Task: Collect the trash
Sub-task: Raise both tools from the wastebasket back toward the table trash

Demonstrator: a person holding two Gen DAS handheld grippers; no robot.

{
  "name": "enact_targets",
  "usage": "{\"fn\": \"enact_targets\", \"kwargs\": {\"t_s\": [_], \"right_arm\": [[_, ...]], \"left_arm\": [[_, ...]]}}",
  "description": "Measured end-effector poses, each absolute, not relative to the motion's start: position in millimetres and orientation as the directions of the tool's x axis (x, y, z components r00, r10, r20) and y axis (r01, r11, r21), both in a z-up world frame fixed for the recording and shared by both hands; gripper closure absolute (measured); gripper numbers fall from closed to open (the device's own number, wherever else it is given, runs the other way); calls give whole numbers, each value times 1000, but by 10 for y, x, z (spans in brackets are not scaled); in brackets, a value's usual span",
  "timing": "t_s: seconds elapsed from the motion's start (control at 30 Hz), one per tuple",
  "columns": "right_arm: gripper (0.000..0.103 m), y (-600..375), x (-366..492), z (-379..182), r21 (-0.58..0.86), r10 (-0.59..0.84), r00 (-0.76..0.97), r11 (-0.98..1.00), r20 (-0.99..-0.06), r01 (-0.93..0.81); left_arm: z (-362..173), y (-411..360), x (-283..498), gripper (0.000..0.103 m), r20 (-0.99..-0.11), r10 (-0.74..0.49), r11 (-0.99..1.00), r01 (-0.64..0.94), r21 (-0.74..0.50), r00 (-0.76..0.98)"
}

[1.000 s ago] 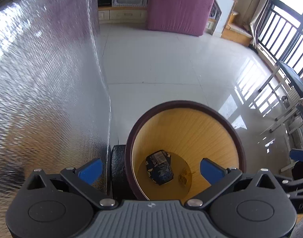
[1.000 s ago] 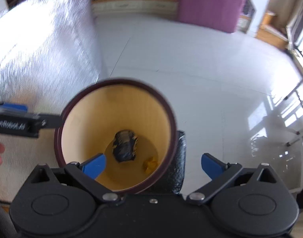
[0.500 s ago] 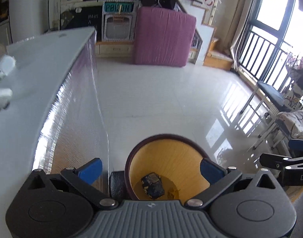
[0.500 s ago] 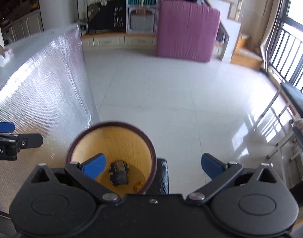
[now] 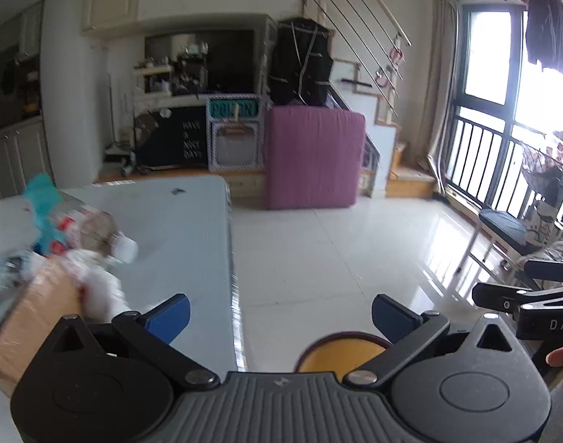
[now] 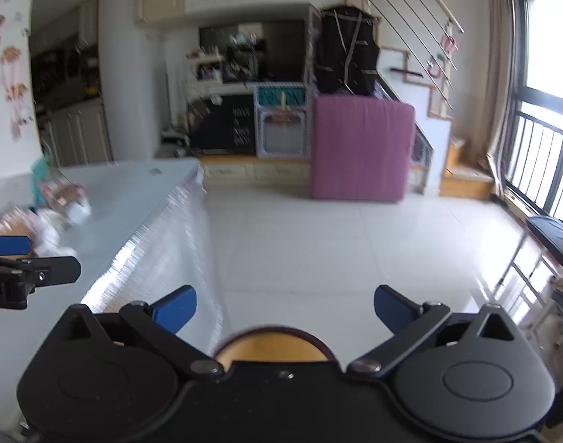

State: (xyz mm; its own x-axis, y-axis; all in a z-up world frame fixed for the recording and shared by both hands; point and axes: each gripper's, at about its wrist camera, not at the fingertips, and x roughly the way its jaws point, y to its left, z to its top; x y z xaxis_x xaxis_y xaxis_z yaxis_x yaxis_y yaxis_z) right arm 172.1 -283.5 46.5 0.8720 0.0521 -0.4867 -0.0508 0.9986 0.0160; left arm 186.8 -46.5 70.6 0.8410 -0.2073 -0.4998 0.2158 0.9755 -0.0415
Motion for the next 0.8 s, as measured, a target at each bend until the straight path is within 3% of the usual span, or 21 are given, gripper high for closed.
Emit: {"fn": "enact_targets", "kwargs": {"t_s": [0.47, 0.6, 0.8], "right_arm": [[0, -1907, 1718, 597, 100, 238, 899, 971, -367, -216], [0, -1690, 1753, 598, 139, 291, 888, 956, -355, -258], [1, -1279, 1934, 585, 151, 361, 853, 932, -378, -328]], "left_arm": [[1031, 808, 1518, 0, -345, 23, 998, -2, 62, 938], [947, 1012, 1606, 0, -359, 96, 994, -72, 80, 928], [635, 1170, 1738, 0, -403, 100, 994, -79, 70, 910]]}}
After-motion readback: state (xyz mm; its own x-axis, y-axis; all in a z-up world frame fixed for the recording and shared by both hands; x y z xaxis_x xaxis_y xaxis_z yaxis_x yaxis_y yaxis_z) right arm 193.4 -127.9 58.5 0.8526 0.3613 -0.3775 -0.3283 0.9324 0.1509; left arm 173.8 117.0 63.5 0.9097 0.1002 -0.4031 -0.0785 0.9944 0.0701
